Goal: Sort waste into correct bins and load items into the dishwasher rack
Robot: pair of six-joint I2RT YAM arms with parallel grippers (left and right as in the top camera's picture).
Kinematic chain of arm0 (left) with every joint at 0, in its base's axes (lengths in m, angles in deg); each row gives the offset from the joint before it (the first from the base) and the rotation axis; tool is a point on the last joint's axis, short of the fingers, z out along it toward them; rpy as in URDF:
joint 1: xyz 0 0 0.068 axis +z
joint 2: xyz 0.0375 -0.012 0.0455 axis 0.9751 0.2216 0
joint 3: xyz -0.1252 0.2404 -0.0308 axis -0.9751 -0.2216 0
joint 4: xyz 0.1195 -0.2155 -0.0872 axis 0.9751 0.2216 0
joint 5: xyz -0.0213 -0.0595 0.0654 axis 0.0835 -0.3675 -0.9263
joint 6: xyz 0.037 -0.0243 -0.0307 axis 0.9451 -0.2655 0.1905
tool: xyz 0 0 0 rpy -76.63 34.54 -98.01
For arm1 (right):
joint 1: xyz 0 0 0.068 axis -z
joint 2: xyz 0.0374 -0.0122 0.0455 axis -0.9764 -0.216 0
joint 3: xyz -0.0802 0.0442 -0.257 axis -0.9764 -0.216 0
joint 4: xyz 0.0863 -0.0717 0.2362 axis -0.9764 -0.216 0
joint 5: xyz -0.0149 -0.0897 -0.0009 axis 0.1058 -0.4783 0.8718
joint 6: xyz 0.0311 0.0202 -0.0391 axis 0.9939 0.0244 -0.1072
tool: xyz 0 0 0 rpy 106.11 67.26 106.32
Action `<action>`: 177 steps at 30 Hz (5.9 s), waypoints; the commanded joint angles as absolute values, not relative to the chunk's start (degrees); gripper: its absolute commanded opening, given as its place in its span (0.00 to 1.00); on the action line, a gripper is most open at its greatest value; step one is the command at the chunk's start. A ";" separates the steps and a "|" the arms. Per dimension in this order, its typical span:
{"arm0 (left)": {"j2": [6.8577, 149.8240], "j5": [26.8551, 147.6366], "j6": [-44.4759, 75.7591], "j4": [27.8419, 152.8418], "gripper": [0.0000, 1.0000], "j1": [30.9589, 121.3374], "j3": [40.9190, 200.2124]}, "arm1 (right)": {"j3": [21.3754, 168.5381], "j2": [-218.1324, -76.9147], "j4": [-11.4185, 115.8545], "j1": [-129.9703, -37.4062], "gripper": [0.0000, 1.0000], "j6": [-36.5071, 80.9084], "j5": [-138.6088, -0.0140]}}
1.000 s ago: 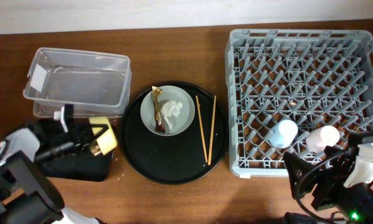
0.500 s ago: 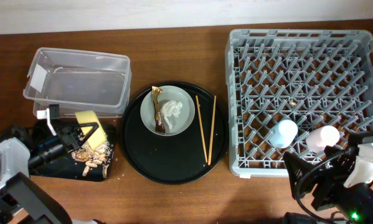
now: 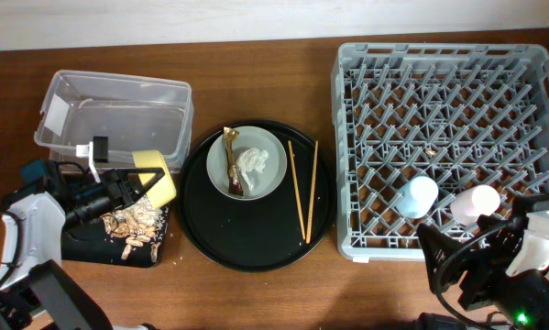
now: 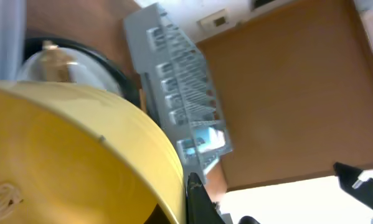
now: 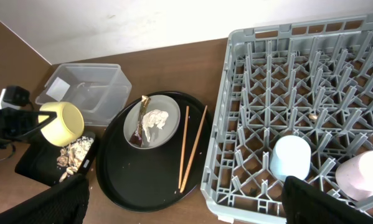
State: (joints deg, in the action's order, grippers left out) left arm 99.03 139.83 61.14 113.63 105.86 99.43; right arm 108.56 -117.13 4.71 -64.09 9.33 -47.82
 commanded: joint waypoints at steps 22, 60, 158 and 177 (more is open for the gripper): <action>90.07 111.88 44.63 110.88 0.00 98.76 97.24 | 108.50 -117.02 4.84 -64.44 0.99 8.71 -47.38; 122.63 57.35 13.51 95.23 0.50 56.86 120.65 | 108.50 -117.02 4.84 -64.44 0.99 8.71 -47.38; 7.05 73.83 43.85 59.43 0.99 73.67 41.20 | 108.50 -117.02 4.84 -64.44 0.99 8.71 -47.38; 7.05 73.83 43.85 59.43 0.99 73.67 41.20 | 83.27 -131.73 10.57 -82.02 0.98 10.81 -43.97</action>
State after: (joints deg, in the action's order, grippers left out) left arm 7.54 73.17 43.15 59.53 73.27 41.66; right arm 83.73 -128.61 7.33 -75.52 7.84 -37.26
